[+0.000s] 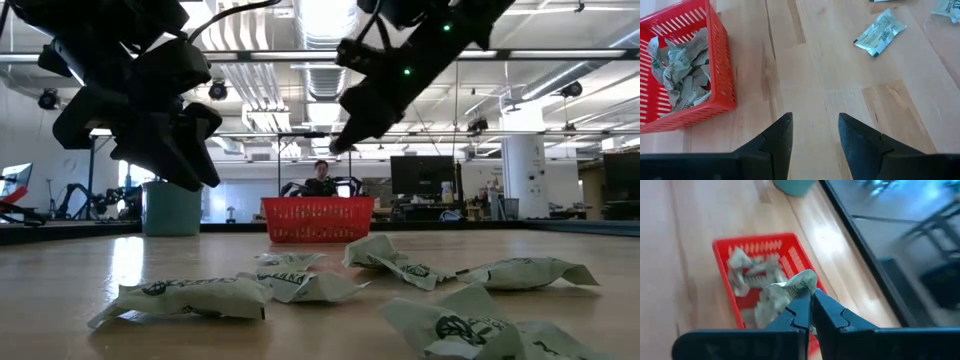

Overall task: Pick and place items into bin
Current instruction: Put the stevia packet into the red bin

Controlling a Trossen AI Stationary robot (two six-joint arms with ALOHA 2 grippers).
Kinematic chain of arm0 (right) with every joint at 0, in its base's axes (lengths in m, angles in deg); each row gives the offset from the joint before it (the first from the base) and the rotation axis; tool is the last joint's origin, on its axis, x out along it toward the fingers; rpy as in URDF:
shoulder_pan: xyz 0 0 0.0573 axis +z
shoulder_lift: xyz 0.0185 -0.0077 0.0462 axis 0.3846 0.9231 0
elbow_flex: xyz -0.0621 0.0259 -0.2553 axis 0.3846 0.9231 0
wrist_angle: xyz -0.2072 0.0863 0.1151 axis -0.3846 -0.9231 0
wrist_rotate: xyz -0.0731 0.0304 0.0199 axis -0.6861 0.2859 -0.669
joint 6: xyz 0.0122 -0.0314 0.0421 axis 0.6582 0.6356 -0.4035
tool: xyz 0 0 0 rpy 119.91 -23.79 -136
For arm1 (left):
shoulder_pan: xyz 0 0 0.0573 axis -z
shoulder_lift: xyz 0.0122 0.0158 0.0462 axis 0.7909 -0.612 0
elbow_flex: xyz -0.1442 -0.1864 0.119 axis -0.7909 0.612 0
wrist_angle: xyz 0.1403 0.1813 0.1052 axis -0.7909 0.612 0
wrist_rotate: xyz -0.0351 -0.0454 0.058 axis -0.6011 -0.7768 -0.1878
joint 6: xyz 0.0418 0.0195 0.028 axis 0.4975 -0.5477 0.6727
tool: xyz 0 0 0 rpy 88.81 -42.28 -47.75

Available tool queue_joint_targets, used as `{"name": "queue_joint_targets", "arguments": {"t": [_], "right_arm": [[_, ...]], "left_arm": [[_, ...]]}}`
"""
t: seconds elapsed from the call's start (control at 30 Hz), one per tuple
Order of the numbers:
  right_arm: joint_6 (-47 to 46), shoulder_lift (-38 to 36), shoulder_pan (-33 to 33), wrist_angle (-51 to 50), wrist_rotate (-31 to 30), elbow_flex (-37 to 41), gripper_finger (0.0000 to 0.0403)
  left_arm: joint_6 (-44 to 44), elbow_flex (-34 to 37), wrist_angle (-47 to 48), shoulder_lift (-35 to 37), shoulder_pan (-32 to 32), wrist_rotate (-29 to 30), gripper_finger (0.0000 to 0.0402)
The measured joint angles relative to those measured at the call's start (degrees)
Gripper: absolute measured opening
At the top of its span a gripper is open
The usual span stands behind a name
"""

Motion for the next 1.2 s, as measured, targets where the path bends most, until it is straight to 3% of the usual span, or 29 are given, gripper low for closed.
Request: {"name": "queue_joint_targets", "arguments": {"t": [0.2, 0.37, 0.53, 1.0, 1.07, 1.2], "right_arm": [[-1.2, 0.0, -5.8, 0.1, 8.5, -0.9, 0.0009], [-2.2, 0.9, -7.8, 0.5, 12.1, 0.0, 0.0009], [2.8, 1.9, -7.9, 5.7, 13.6, 1.3, 0.0015], [4.3, 1.3, -7.7, 5.3, 13.6, 1.6, 0.0129], [4.7, 0.5, -7.4, 4.3, 13.6, 1.6, 0.0136], [4.9, -1.5, -6.2, 0.2, 13.6, 1.6, 0.0141]], "left_arm": [[0.0, 0.0, 0.0, 0.0, 0.0, 0.0, 0.0142], [0.0, 0.0, -0.1, 0.0, 0.0, 0.0, 0.0142], [0.0, 0.0, -0.9, 0.0, 0.0, 0.0, 0.0142], [0.0, 0.3, -3.9, -0.3, 0.0, -0.3, 0.0142], [0.6, 0.3, -7.8, -1.6, 0.0, -3.0, 0.0142], [5.1, 0.3, -15.2, -7.0, 0.3, -14.0, 0.0142]]}}
